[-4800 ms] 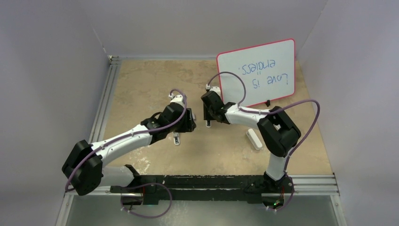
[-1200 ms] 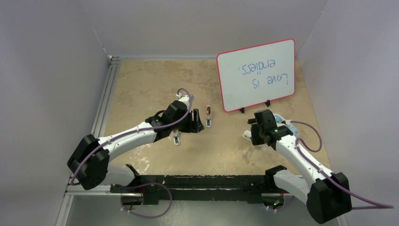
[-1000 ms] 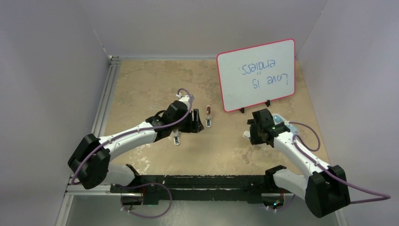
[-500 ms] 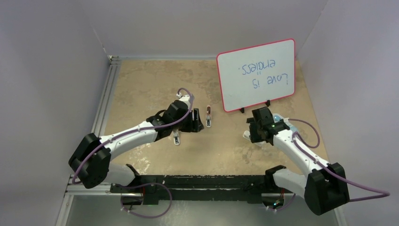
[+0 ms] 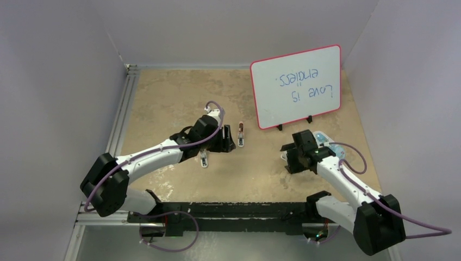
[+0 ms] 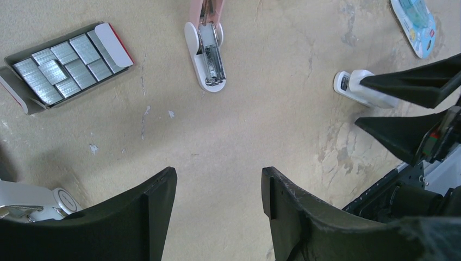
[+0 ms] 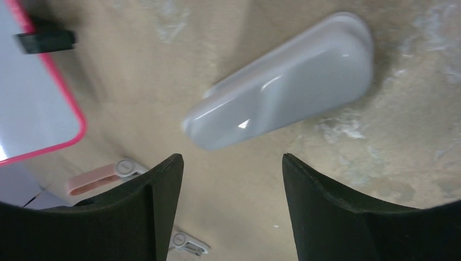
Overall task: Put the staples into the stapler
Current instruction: Pick up the stapler from the center of the board.
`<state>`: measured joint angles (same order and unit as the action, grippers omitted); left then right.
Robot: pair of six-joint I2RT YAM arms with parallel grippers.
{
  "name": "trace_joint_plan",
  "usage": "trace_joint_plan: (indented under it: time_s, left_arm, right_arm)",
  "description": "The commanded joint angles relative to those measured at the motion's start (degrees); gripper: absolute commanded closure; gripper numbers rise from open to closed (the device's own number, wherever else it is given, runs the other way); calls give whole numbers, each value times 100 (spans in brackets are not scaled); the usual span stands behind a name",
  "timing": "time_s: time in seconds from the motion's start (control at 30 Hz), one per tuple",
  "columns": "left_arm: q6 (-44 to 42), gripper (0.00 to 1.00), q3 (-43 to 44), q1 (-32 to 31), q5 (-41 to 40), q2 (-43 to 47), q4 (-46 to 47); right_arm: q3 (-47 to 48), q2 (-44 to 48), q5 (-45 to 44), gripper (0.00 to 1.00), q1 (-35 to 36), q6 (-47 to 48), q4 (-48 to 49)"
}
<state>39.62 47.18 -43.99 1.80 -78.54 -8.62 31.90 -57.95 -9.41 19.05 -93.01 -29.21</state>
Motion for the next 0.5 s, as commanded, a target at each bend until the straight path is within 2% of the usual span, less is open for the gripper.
trace_joint_plan:
  time_s: [0.0, 0.2, 0.47]
  left_arm:
    - [-48, 42, 213, 26, 4, 0, 144]
    - [-75, 42, 193, 22, -103, 73, 84]
    - [-112, 42, 193, 22, -167, 73, 58]
  right_arm:
    - [-159, -216, -40, 31, -24, -609, -172]
    - [251, -589, -1134, 27, -48, -842, -201]
    - [309, -669, -1274, 27, -93, -990, -309]
